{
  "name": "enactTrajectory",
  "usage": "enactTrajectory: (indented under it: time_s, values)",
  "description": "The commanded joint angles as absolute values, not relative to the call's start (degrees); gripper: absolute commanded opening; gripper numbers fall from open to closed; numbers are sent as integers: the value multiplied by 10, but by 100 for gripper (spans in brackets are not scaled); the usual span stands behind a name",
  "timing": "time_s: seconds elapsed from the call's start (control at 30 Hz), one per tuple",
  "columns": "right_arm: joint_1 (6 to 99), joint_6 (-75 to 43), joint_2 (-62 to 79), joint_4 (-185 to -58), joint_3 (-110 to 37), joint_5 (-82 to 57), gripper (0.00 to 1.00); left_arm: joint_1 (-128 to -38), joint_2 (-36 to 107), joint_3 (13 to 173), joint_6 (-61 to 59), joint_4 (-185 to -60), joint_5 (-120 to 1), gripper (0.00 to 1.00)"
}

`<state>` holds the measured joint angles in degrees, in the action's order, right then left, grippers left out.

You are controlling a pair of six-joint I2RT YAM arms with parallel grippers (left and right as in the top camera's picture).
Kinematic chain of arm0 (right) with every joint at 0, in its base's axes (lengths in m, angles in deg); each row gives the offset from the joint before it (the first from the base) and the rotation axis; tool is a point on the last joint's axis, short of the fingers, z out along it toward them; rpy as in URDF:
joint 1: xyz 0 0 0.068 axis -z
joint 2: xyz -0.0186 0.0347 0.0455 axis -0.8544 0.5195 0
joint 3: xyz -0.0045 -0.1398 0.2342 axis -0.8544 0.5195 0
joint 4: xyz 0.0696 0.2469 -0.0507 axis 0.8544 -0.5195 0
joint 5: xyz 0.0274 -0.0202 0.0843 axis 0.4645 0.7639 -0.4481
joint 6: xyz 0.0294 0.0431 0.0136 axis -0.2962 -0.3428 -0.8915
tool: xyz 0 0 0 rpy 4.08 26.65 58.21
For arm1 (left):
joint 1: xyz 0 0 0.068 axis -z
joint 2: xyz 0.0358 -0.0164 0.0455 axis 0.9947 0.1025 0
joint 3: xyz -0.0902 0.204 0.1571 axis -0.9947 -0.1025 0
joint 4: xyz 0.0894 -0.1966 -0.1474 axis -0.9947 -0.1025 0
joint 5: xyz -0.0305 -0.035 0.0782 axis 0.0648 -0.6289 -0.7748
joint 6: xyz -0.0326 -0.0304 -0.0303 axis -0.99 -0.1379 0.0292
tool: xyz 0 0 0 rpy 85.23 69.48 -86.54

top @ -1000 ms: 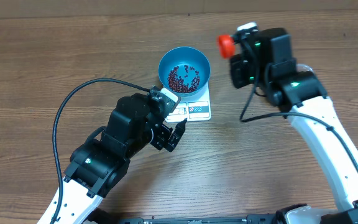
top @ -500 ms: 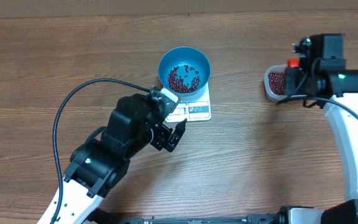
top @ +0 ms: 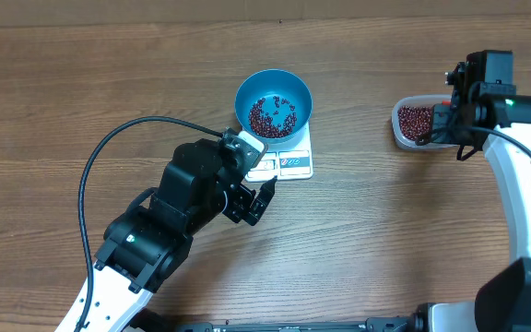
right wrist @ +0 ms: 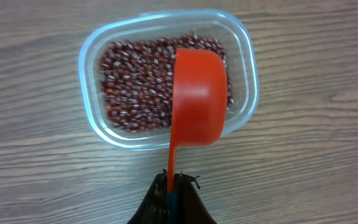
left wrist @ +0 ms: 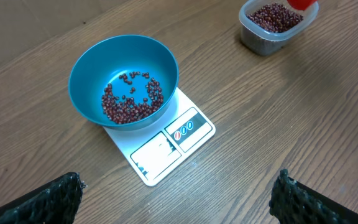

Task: Scoop item into bowl and weigh 150g on scale
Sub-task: 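Move the empty scoop back into the bean tub with the right gripper, then lower the red scoop into the beans and drag it through with the right gripper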

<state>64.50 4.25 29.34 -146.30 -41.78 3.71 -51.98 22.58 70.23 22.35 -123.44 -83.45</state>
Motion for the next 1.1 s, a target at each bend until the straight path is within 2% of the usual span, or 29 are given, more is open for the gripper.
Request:
enactTrajectory:
  time_s: [0.0,0.67,1.07]
  values:
    - [645,45,311,-1456,-434,84,4,-522,223,698,237,-1233,-829,100]
    - [645,45,397,-1423,-434,117,4,-522,223,698,237,-1233,-829,99]
    - [646,46,405,-1407,-434,47,4,-522,223,698,237,-1233,-829,100]
